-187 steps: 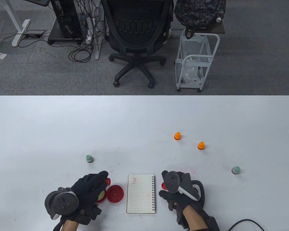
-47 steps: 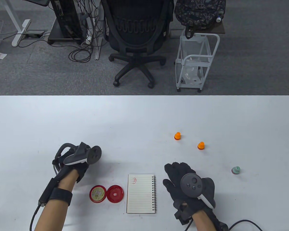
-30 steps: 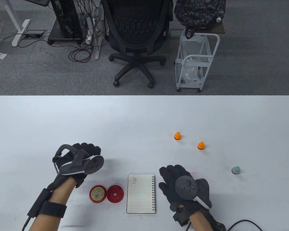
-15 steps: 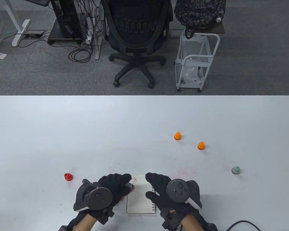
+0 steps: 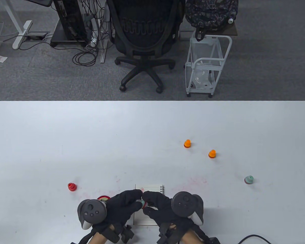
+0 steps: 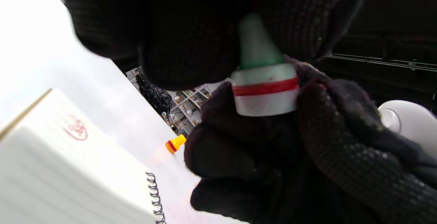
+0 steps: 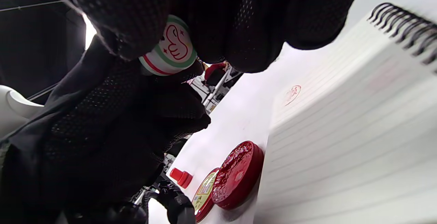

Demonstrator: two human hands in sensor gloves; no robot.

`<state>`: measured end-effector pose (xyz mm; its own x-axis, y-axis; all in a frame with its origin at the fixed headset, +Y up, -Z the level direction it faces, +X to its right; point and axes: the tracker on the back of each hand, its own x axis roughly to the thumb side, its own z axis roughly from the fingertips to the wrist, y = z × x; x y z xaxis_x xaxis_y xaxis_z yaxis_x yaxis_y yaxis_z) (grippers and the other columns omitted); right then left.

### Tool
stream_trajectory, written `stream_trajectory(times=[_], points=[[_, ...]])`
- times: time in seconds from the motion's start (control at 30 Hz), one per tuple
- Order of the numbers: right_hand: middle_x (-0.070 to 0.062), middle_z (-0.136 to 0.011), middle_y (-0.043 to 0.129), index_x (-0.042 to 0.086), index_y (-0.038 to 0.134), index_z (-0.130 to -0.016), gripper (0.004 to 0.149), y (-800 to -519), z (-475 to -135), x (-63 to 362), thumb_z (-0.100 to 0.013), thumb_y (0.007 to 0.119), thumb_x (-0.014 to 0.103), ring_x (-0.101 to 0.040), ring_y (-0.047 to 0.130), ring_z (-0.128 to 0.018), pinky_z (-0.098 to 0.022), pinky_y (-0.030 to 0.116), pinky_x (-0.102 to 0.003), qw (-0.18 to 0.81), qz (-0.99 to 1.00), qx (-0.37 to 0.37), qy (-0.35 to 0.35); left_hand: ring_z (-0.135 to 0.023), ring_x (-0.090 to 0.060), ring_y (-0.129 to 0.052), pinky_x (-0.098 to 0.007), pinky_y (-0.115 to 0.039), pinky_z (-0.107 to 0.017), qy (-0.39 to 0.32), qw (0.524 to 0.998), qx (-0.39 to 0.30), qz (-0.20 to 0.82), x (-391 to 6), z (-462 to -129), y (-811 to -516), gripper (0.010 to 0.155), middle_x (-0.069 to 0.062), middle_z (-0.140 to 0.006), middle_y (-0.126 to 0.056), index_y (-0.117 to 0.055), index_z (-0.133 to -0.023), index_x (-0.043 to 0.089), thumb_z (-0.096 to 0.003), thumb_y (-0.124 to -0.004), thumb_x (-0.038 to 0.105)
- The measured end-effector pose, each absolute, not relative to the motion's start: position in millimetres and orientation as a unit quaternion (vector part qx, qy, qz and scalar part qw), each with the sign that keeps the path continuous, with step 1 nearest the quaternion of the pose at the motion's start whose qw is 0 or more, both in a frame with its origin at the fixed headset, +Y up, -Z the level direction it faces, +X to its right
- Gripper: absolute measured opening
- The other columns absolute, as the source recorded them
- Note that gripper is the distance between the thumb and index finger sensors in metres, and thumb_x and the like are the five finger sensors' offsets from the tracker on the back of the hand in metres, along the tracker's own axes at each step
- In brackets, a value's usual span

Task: Stamp reward stamp onto notebook

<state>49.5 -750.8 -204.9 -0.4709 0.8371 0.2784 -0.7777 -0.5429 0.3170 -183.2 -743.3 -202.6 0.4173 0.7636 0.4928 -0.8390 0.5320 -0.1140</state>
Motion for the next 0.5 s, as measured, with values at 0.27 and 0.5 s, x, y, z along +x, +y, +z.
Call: stream_trajectory(times=[0.27,0.5], points=[[-0.003,-0.083,0.082,0.022,0.068,-0.086,0.057,-747,-207,57,-0.035,0.088,0.037,-0.031,0.092,-0.068,-0.054,0.078,-0.052,0.509,0.832,0.204,0.082,-0.051,-0.026,-0.102,-0.047,-0.086,-0.046,-0.252,0.812,0.061,0.523,-182,-201,-744,0.049,-0.008,-0.078,-0.097,-0.085,-0.088,0.011,-0.0447,-0.089,0.033],[-0.007,-0.084,0.081,0.032,0.076,-0.085,0.050,-748,-214,85,-0.037,0.089,0.033,-0.035,0.090,-0.070,-0.055,0.074,-0.056,0.484,0.858,0.163,0.054,-0.052,-0.027,-0.101,-0.048,-0.085,-0.046,-0.215,0.809,0.094,0.540,-203,-204,-740,0.049,-0.009,-0.078,-0.096,-0.084,-0.089,0.010,-0.0451,-0.087,0.032]])
